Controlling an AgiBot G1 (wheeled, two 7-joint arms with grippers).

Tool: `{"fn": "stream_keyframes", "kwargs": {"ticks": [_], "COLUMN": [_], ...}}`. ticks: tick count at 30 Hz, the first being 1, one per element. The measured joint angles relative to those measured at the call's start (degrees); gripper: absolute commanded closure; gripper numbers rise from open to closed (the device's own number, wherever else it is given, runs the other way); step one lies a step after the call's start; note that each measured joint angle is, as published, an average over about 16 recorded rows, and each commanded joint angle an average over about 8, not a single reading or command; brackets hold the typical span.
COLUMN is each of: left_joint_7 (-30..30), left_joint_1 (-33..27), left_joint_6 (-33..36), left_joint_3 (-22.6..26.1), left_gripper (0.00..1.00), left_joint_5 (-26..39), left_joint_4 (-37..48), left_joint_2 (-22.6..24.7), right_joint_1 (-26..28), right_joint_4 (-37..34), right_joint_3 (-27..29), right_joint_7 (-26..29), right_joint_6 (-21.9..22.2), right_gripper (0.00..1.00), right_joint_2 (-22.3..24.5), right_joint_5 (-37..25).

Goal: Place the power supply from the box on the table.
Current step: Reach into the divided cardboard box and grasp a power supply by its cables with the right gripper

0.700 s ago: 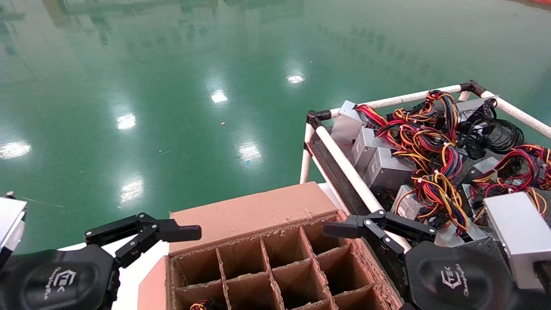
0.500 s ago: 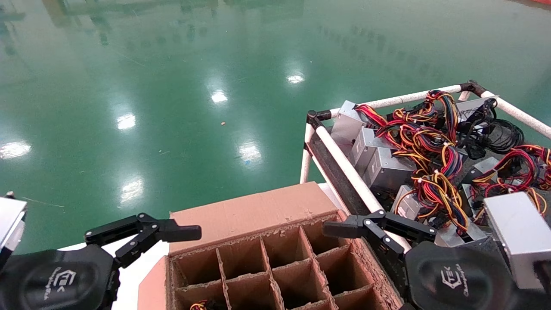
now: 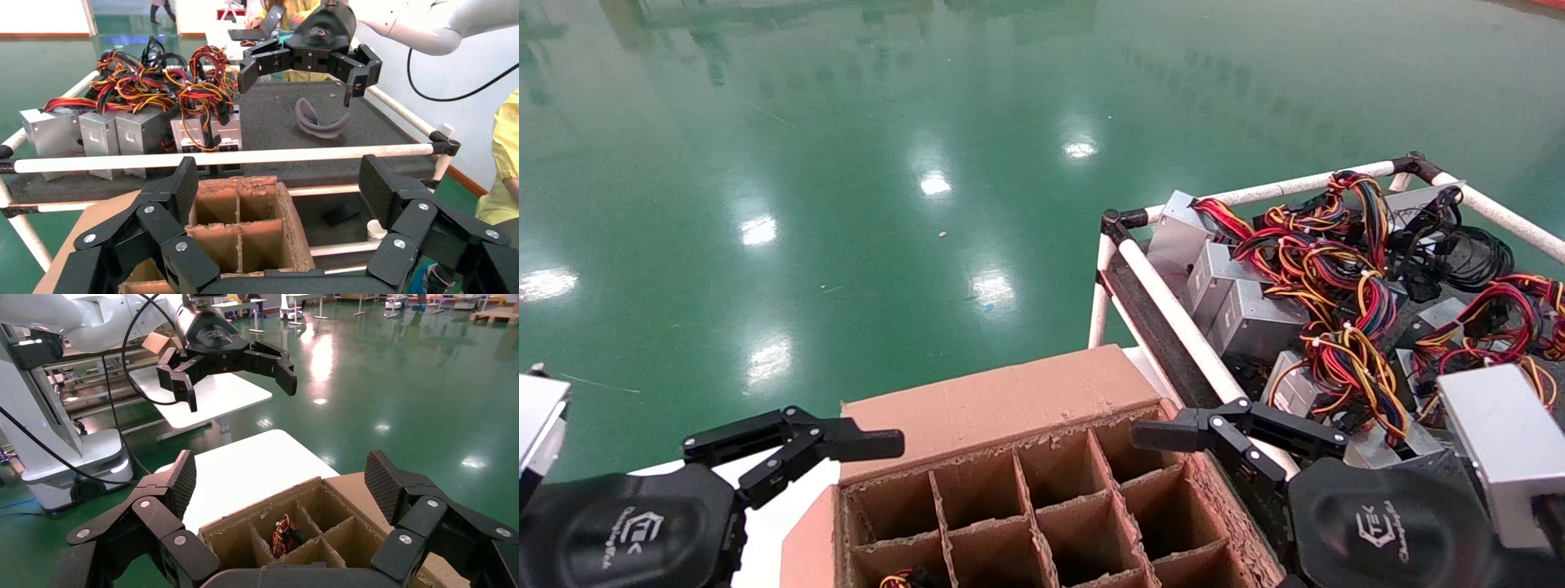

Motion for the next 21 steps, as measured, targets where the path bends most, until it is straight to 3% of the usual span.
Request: {"fn": "stream_keyframes", "kwargs": {"ticks": [21], "left_joint_7": [0.0], "left_joint_1": [0.0], "left_joint_6": [0.0], "left_joint_3": [0.0], "left_gripper": [1.0], "left_joint_5": [0.0], "left_joint_4": [0.0], "left_joint_2": [0.0], "right_joint_1": [0.0], "right_joint_4": [0.0], "right_joint_3": [0.0], "right_joint_7": [0.0], "right_joint_6": [0.0], "right_gripper": [0.0], "right_joint_2": [0.0], "right_joint_5": [0.0]}}
